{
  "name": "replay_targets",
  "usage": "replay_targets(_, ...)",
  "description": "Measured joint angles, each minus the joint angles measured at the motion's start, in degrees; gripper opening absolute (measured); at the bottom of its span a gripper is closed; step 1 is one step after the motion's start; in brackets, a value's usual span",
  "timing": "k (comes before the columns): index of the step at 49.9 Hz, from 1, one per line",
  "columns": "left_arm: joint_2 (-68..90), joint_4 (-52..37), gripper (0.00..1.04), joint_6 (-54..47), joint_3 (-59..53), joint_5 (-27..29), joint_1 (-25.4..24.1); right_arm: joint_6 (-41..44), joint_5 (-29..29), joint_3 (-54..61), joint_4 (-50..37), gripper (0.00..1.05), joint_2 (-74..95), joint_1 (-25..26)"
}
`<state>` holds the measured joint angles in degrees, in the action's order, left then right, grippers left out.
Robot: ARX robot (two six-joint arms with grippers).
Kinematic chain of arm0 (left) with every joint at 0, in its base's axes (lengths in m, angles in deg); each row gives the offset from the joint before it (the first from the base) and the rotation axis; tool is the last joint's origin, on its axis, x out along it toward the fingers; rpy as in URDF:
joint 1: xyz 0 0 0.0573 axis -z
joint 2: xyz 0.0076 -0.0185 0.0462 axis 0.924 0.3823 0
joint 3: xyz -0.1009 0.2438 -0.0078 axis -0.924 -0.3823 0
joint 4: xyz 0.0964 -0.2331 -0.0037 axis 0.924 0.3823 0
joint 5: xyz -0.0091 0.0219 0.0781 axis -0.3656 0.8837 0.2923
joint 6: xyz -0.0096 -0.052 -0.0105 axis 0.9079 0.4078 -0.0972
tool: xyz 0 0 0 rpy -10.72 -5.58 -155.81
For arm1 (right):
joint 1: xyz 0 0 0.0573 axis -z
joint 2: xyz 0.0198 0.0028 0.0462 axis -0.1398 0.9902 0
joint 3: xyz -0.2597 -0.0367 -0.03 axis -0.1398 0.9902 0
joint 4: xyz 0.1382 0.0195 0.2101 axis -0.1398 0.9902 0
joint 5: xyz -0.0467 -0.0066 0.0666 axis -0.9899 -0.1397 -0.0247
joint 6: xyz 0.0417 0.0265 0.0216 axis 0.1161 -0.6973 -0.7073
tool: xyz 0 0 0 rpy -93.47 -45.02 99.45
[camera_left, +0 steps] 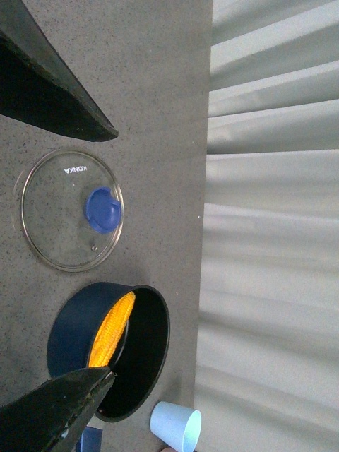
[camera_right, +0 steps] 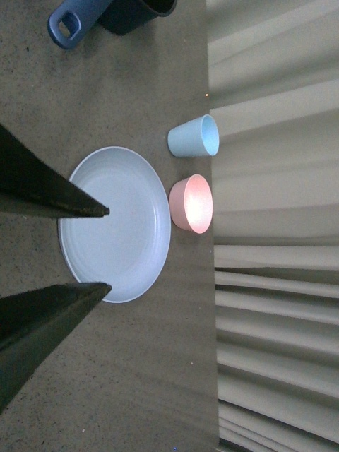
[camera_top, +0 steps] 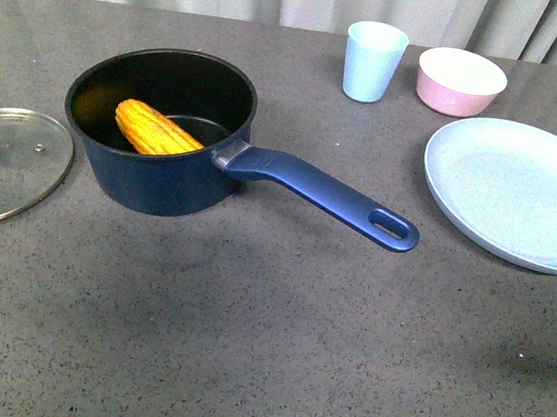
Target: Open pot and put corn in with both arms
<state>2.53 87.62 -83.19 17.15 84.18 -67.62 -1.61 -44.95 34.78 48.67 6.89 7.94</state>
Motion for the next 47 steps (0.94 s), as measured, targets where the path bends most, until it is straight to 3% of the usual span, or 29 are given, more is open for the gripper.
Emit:
replay_targets(5, 0.0, 0.0, 0.96, 0.0, 0.0, 0.0, 0.0, 0.0, 0.0, 0.0, 0.0, 0.52, 0.0, 0.0)
replay_targets(19, 0.0, 0.0, 0.96, 0.0, 0.0, 0.0, 0.0, 0.0, 0.0, 0.0, 0.0, 0.97, 0.0, 0.0)
replay_targets(47, 0.0, 0.0, 0.96, 0.0, 0.0, 0.0, 0.0, 0.0, 0.0, 0.0, 0.0, 0.96, 0.0, 0.0)
